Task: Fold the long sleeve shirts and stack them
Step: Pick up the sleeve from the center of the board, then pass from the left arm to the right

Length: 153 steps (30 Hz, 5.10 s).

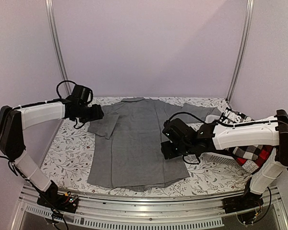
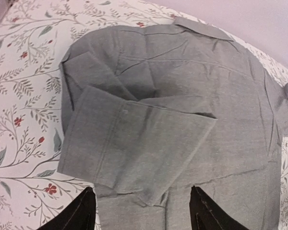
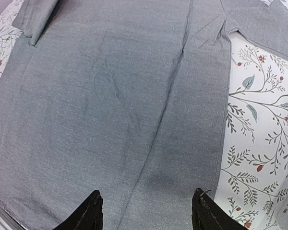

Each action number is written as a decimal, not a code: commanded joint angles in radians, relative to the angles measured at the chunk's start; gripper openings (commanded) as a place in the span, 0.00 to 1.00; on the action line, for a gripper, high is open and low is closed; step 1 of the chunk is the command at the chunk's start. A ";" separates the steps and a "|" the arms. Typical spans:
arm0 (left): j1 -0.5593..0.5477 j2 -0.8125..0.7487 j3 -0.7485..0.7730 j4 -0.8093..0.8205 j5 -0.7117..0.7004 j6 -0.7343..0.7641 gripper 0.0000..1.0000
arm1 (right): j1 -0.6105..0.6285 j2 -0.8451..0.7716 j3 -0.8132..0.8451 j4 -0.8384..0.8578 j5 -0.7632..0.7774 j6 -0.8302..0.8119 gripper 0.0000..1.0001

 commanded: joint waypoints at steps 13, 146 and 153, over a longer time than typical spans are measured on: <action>0.272 0.067 -0.256 0.285 0.251 -0.230 0.62 | -0.007 -0.187 0.006 0.221 0.053 -0.144 0.62; -0.126 -0.227 -0.202 0.042 0.487 0.173 0.24 | -0.099 0.388 0.435 0.480 -0.381 -0.618 0.00; -0.123 -0.367 -0.250 -0.034 0.339 -0.015 0.58 | -0.112 0.412 0.557 0.431 -0.233 -0.587 0.00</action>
